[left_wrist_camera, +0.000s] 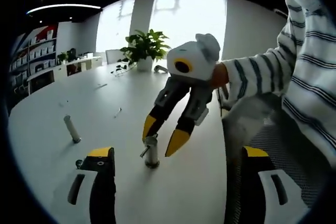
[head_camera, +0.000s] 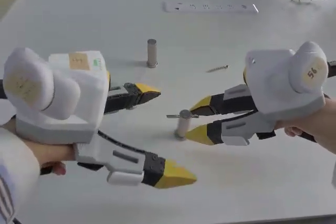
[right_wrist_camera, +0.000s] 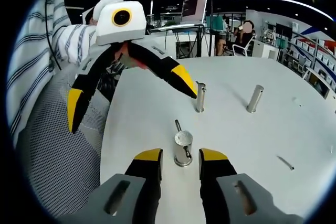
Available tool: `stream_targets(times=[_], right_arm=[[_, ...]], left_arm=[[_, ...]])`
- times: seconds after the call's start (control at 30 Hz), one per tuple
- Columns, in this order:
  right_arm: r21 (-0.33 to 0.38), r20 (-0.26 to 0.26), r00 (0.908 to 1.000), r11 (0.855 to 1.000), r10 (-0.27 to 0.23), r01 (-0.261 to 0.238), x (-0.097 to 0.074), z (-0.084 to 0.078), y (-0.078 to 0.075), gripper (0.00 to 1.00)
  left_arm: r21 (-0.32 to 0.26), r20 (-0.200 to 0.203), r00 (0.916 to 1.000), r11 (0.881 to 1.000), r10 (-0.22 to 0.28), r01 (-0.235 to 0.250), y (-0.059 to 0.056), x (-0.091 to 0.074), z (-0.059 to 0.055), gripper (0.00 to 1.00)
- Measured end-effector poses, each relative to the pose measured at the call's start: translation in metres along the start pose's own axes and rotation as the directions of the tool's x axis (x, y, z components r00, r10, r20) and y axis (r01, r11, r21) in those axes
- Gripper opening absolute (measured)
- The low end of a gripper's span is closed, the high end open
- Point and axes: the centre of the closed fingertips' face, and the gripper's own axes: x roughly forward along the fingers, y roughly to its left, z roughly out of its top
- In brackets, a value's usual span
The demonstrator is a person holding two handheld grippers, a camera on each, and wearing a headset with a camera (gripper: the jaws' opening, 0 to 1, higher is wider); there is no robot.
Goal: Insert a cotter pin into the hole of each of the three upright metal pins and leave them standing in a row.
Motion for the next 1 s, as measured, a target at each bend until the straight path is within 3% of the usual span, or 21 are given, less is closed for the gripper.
stream_targets(times=[0.1, 0.27, 0.37, 0.57, 0.67, 1.0], right_arm=[[0.0, 0.0, 1.0, 1.0, 0.009, -0.009, 0.003, 0.001, 0.001, 0.23], [0.003, 0.002, 0.9998, 1.0, 0.02, -0.02, 0.008, 0.0, 0.001, 0.22], [0.011, 0.004, 0.9994, 0.999, 0.034, -0.034, 0.01, 0.0, 0.002, 0.21], [0.029, 0.019, 0.9994, 0.999, 0.028, -0.029, 0.013, 0.001, 0.002, 0.19], [0.036, 0.026, 0.9991, 0.999, 0.035, -0.036, 0.014, 0.001, 0.001, 0.13], [0.044, 0.044, 0.9977, 0.998, 0.052, -0.054, 0.017, 0.0, 0.001, 0.1]], left_arm=[[-0.022, -0.011, 0.9999, 1.0, 0.006, -0.006, -0.004, -0.006, -0.009, 0.99], [-0.063, -0.011, 0.998, 0.996, 0.062, -0.062, 0.0, -0.013, -0.019, 0.99], [-0.121, -0.008, 0.9984, 0.991, 0.055, -0.056, -0.004, -0.015, -0.026, 0.99], [-0.123, -0.036, 0.9972, 0.99, 0.065, -0.069, -0.008, -0.014, -0.036, 0.99], [-0.124, -0.056, 0.997, 0.991, 0.054, -0.06, -0.01, -0.011, -0.04, 0.99], [-0.137, -0.049, 0.9972, 0.989, 0.057, -0.063, -0.013, -0.01, -0.04, 0.99]])
